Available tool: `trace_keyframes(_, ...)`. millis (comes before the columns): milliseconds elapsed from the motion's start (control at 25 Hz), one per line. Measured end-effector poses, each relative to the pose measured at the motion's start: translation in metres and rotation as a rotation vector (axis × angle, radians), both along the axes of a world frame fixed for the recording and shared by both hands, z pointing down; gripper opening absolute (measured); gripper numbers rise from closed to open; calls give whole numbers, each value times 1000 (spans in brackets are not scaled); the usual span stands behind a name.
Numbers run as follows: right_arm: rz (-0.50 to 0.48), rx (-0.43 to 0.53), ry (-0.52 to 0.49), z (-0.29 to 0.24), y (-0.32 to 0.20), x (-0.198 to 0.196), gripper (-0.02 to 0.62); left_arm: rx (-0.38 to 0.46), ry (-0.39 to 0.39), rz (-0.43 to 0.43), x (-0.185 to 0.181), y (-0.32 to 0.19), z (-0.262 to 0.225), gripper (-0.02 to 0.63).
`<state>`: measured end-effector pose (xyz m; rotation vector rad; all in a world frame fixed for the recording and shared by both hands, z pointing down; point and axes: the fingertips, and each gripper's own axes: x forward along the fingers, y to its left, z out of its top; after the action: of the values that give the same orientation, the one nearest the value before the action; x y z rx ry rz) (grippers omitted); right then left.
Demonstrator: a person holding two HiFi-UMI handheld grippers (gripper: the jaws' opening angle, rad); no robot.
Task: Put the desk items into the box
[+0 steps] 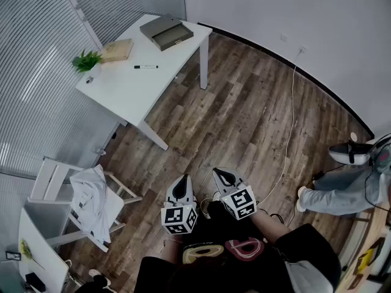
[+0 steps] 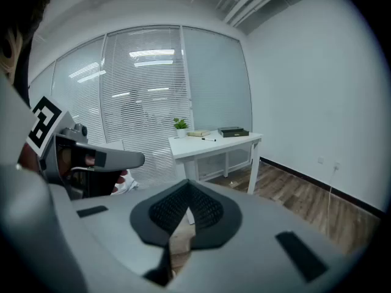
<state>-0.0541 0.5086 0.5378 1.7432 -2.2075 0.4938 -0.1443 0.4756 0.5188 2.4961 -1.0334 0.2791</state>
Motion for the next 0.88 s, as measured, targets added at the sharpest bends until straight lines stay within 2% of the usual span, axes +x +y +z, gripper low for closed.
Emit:
trace_keyframes(160,14,4,26,-2,-6,0,8,3,7,8,-2,-3,-1,17)
trace_keyframes(560,169,33,-74,-10,-40,0,9,27,39,80,-20,-39,-13,17)
trace_keyframes(720,195,63,-84,-14,-52,-12,9,15,44,90,-38,-55,-8,17)
trace_keyframes(880,205,51,-75,-9,-58,-19,10,21,30,95,-48,-68,-5,17)
